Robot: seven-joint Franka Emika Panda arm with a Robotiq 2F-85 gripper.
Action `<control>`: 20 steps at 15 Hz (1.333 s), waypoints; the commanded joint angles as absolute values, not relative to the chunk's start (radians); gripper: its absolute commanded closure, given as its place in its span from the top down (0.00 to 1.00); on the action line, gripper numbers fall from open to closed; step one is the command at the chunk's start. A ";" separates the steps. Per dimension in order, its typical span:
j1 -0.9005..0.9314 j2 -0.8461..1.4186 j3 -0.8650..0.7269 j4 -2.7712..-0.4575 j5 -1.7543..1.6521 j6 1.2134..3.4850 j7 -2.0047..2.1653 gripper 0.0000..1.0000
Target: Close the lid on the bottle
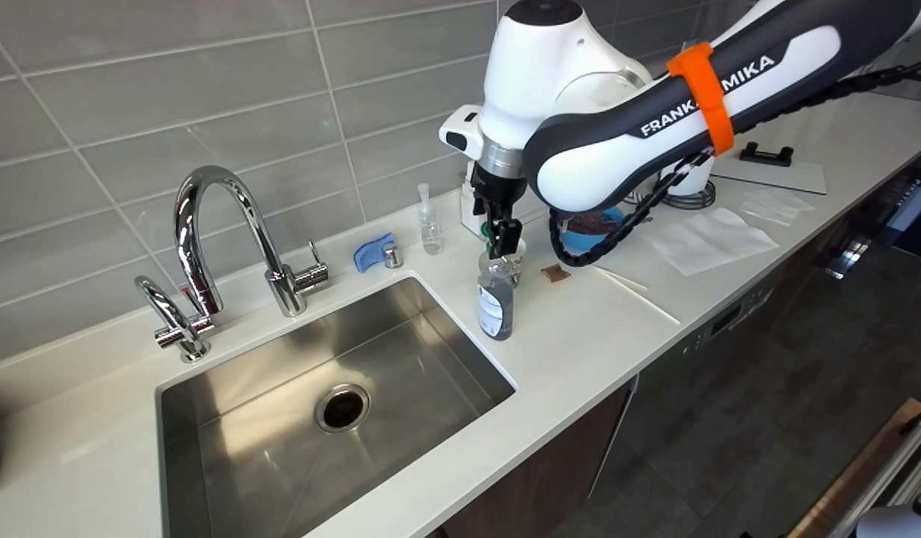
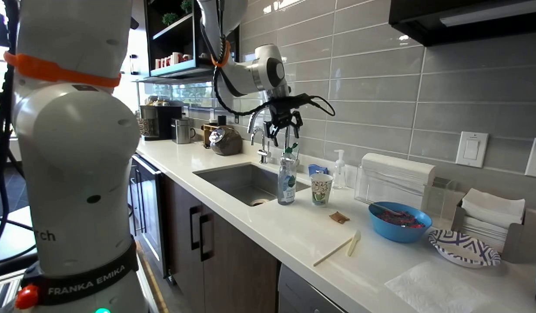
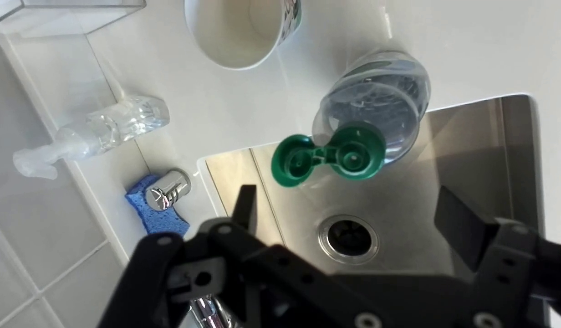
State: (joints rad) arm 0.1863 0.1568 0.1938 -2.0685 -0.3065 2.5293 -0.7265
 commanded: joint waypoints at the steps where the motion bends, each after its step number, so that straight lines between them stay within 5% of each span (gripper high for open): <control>1: 0.180 0.181 0.189 -2.065 -0.351 2.547 -0.734 1.00; 17: 0.178 0.229 0.173 -2.050 -0.399 2.597 -0.726 1.00; 20: 0.178 0.233 0.170 -2.044 -0.405 2.593 -0.722 0.89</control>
State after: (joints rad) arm 0.1826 0.2134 0.1727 -2.0586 -0.3721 2.5769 -0.7280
